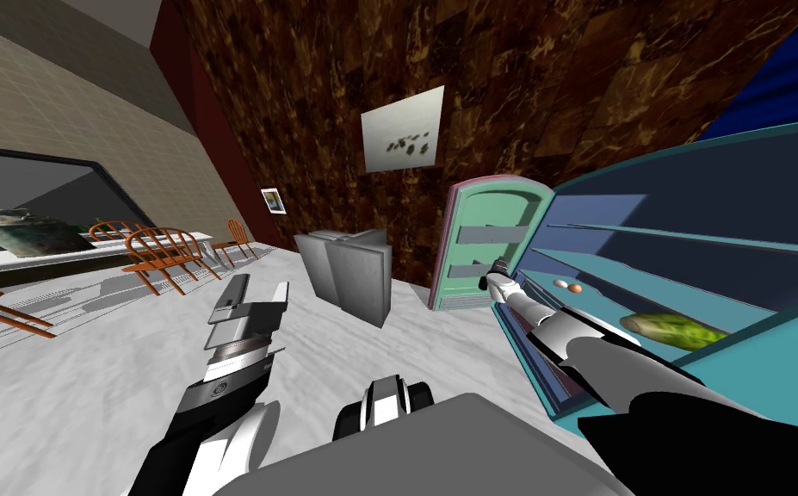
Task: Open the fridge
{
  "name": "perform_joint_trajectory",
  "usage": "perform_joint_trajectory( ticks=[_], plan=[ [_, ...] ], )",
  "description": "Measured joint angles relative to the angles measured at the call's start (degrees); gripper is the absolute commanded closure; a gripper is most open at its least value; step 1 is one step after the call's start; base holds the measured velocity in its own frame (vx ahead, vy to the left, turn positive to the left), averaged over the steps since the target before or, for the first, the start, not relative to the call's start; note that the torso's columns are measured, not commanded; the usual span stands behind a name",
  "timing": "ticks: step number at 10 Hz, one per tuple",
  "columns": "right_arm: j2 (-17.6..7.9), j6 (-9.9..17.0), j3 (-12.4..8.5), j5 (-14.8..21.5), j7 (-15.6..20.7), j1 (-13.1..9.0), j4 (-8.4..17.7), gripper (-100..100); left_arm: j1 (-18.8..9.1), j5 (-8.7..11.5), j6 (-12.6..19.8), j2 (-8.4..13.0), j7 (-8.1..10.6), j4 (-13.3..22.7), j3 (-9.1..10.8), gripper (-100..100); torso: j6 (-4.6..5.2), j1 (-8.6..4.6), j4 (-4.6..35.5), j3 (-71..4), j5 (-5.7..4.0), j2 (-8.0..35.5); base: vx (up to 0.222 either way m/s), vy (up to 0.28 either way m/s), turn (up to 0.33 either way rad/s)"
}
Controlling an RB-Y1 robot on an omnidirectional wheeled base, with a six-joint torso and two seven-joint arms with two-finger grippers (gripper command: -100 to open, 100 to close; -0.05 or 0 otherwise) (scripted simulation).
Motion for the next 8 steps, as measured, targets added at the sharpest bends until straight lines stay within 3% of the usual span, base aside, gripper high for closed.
perform_joint_trajectory(
  ticks=[2, 3, 8],
  plan=[
    [-1.46, -1.74, -0.52, -1.81, 2.12, -1.35, 0.93, -100, 0.00, 0.00, 0.00, 0.00, 0.00, 0.00, 0.00, 0, 0.00, -0.05, 0.01, 0.03, -0.02, 0.05, -0.009, 0.036, 0.010],
    [-1.51, -1.98, -0.53, -1.84, 2.23, -1.47, 1.07, 0, 0.00, 0.00, 0.00, 0.00, 0.00, 0.00, 0.00, 0, 0.01, -0.14, 0.00, 0.02, -0.05, 0.02, -0.001, 0.006, 0.000],
    [-1.50, -1.96, -0.53, -1.84, 2.22, -1.46, 1.06, 0, 0.00, 0.00, 0.00, 0.01, 0.00, 0.00, 0.01, 0, 0.00, -0.01, 0.00, 0.00, 0.00, 0.00, 0.000, 0.000, 0.000]
  ],
)
